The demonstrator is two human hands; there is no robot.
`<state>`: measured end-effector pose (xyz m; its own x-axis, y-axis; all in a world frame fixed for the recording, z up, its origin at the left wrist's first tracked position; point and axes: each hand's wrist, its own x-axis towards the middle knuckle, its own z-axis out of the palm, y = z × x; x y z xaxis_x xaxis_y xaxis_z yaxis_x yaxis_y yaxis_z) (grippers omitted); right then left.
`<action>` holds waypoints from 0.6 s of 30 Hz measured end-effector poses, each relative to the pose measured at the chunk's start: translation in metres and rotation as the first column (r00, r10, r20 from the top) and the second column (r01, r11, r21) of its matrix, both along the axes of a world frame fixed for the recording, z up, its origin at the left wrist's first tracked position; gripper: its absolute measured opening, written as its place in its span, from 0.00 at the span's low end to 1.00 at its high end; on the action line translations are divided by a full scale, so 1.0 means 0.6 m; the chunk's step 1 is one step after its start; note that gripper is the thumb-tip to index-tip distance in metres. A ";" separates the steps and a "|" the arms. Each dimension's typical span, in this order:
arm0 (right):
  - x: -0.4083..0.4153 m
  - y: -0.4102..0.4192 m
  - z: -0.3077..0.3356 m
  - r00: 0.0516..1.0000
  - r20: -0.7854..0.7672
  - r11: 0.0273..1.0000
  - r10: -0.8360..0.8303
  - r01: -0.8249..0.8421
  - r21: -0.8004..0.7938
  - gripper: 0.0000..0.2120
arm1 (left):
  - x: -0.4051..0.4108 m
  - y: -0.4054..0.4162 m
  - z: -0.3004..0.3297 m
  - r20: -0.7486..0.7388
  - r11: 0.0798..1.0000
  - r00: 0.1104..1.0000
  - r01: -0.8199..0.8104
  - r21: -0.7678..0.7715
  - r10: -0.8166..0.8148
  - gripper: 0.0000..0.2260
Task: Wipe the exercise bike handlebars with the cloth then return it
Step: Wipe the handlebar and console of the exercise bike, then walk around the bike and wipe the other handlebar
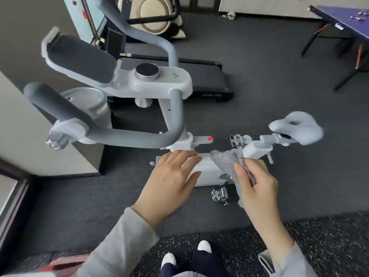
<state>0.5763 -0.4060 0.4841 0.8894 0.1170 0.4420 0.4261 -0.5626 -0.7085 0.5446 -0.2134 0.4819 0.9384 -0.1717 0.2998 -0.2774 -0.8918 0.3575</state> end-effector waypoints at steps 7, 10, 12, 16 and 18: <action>-0.100 -0.144 -0.038 0.959 -0.134 0.968 -0.249 0.250 -0.008 0.04 | 0.015 -0.107 -0.115 -0.319 0.976 0.924 0.215 -0.019 -0.210 0.17; -0.149 -0.209 -0.053 0.912 -0.229 0.936 -0.341 0.353 0.011 0.07 | 0.016 -0.155 -0.169 -0.437 0.961 0.867 0.276 0.018 -0.241 0.17; -0.183 -0.252 -0.054 0.877 -0.264 0.908 -0.401 0.419 0.012 0.12 | 0.014 -0.190 -0.204 -0.517 0.948 0.822 0.312 0.056 -0.240 0.17; -0.250 -0.342 -0.055 0.783 -0.337 0.825 -0.523 0.564 0.030 0.12 | -0.002 -0.270 -0.267 -0.684 0.930 0.703 0.353 0.099 -0.194 0.17; -0.282 -0.387 -0.058 0.720 -0.407 0.778 -0.562 0.627 0.034 0.12 | -0.017 -0.304 -0.298 -0.755 0.912 0.639 0.383 0.147 -0.147 0.17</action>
<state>0.4069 -0.6380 0.4492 0.8451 -0.5326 0.0452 -0.2571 -0.4792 -0.8392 0.5345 -0.3961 0.3029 0.7338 -0.4091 -0.5424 -0.2806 -0.9096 0.3064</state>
